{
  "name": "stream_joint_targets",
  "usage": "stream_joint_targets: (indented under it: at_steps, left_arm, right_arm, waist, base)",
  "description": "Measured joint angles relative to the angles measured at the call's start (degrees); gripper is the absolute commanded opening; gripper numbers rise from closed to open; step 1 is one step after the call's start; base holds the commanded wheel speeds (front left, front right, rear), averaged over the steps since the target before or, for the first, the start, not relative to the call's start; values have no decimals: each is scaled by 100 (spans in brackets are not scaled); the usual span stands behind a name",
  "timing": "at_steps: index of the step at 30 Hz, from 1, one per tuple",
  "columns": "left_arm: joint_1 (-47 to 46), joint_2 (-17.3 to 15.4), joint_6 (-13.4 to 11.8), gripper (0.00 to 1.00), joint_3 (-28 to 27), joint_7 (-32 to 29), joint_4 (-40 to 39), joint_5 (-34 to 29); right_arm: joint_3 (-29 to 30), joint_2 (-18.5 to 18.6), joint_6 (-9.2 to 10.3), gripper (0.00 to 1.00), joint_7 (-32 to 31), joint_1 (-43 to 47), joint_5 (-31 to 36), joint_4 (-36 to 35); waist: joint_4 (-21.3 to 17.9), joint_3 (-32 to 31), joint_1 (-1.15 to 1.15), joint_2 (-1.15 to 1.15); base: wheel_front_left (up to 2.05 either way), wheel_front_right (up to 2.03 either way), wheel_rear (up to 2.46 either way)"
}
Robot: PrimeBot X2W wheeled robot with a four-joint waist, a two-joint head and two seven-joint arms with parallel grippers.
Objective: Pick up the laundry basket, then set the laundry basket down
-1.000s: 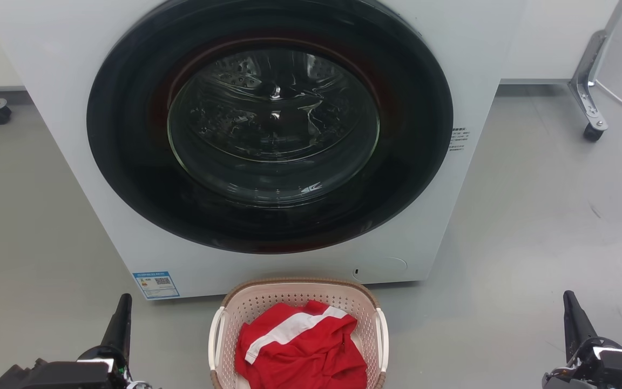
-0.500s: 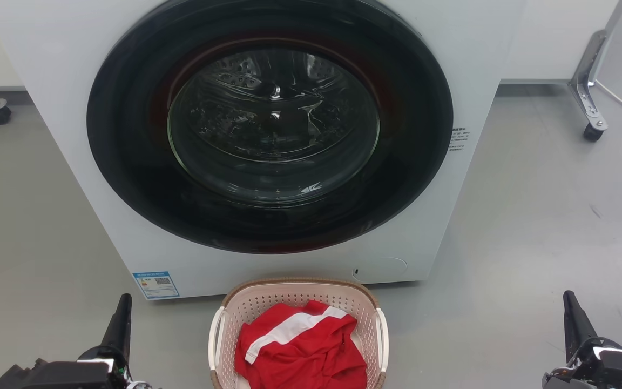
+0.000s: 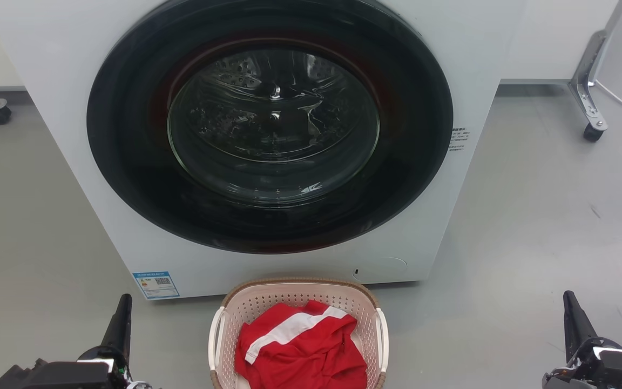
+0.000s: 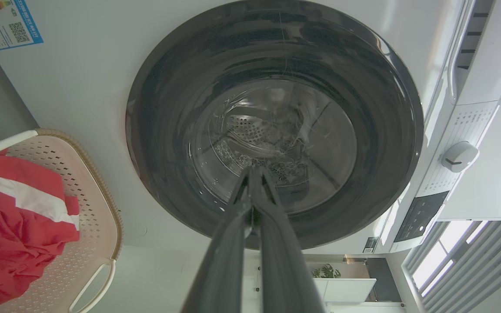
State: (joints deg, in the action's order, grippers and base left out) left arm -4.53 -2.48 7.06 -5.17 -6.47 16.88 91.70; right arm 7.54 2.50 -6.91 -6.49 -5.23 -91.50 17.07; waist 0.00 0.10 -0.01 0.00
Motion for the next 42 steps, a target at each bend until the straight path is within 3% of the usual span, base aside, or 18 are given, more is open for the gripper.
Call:
stream_joint_targets:
  at_steps: [42]
  left_arm:
    - [0, 0, 0, 0, 0, 0, 7, 0]
  right_arm:
    - [0, 0, 0, 0, 0, 0, 0, 1]
  waist:
    - [0, 0, 1, 0]
  base:
    - [0, 0, 0]
